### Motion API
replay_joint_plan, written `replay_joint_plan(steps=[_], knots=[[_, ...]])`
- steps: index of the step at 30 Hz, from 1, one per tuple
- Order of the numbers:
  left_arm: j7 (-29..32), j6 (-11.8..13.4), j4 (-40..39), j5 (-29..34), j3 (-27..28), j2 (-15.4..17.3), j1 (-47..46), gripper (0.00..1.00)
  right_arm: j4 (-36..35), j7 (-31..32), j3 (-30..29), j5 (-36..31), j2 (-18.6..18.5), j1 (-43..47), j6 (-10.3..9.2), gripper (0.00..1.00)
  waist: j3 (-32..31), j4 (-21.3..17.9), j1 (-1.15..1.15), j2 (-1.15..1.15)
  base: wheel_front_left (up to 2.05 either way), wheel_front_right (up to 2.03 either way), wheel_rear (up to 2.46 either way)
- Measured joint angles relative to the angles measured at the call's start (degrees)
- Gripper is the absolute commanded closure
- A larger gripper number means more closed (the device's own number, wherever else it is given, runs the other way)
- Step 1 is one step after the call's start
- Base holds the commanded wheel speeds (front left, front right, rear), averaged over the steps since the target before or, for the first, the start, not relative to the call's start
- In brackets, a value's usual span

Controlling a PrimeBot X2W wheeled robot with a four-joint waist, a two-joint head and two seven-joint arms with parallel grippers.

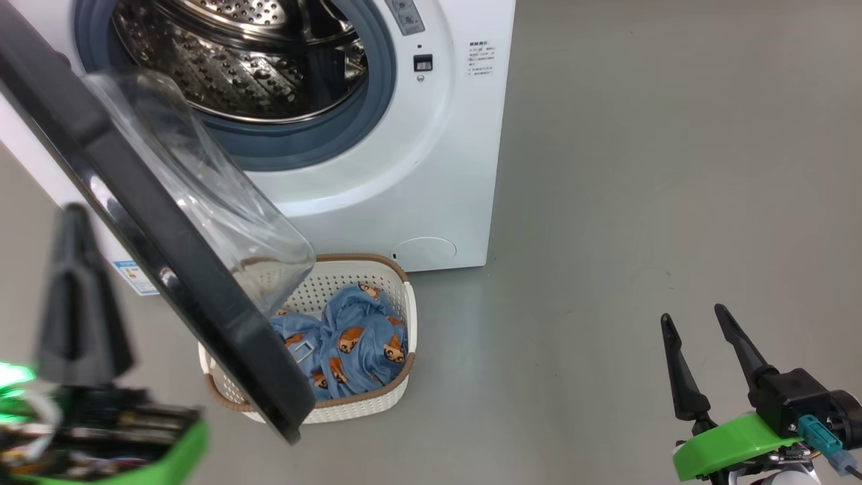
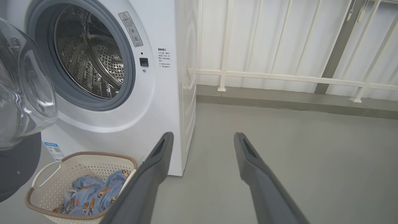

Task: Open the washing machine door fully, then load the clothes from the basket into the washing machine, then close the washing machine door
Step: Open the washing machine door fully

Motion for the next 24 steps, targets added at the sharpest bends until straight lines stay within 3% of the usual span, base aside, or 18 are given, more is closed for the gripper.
replay_joint_plan(steps=[8,15,17,24], knots=[[0.0,-0.3,-1.9,0.9,-18.3,2.9,-0.4,1.00,1.3,0.0,0.2,0.0,0.0,0.0,0.00,0.00,0.4,0.0,0.00,0.00,0.00,0.00,0.00],[0.0,-0.3,5.3,0.2,-31.1,4.7,1.4,1.00,1.8,0.0,0.1,0.0,0.0,-0.1,0.00,0.00,0.9,-0.1,0.00,0.00,0.00,0.00,0.00],[0.0,-0.3,8.1,-0.3,-33.9,4.9,2.2,1.00,2.0,0.0,0.0,0.0,0.0,-0.1,0.00,0.00,1.1,-0.1,0.00,0.00,0.00,0.00,0.00],[0.0,-0.3,13.4,-0.8,-34.8,5.0,4.2,1.00,2.0,0.0,0.1,0.0,0.0,-0.1,0.00,0.00,1.4,0.2,0.00,0.00,0.00,0.00,0.00]])
